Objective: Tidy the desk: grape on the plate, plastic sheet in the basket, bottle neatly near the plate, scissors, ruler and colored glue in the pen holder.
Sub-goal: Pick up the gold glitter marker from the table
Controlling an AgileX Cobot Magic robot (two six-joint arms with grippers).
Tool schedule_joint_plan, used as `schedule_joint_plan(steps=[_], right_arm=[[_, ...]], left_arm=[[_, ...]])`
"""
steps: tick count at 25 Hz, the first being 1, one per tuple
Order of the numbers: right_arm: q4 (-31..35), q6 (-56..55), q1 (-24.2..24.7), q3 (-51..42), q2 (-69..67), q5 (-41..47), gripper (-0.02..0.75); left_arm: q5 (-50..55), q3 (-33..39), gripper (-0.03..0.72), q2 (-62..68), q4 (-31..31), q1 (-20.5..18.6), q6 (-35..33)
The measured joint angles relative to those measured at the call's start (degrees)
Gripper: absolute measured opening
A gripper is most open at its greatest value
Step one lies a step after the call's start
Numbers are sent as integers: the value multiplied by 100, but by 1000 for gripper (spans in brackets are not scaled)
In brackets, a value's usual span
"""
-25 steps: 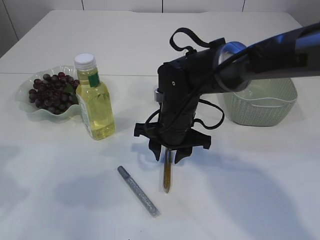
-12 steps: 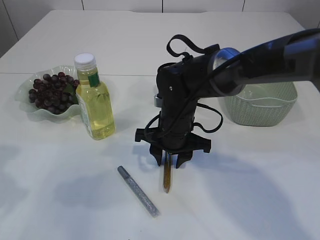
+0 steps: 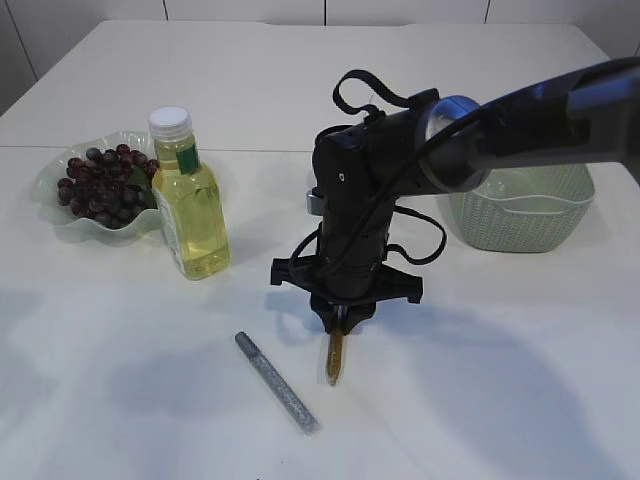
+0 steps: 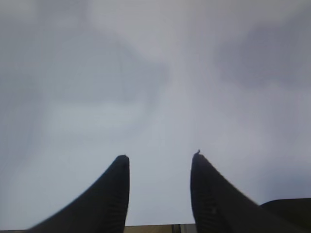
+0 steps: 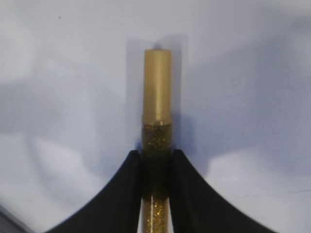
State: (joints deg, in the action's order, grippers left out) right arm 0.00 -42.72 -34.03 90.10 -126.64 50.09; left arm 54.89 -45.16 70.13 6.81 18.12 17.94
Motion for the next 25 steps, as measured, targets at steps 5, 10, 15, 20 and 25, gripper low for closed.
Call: schedule_joint_plan(steps=[5,10,15,20,25], right_arm=[[135,443,0,0,0,0,161],[827,1179,75,0,0,0,160],[1135,1735,327,0,184,28,159],[1660,2706,851,0,509,70,157],[3207,4380,1527,0,776,86,157]], left_arm=[[0,0,307,0,0,0,0],[0,0,307,0,0,0,0],[0,0,307,0,-82,0,0],[0,0,307,0,-227,0,0],[0,0,307,0,-239,0,0]])
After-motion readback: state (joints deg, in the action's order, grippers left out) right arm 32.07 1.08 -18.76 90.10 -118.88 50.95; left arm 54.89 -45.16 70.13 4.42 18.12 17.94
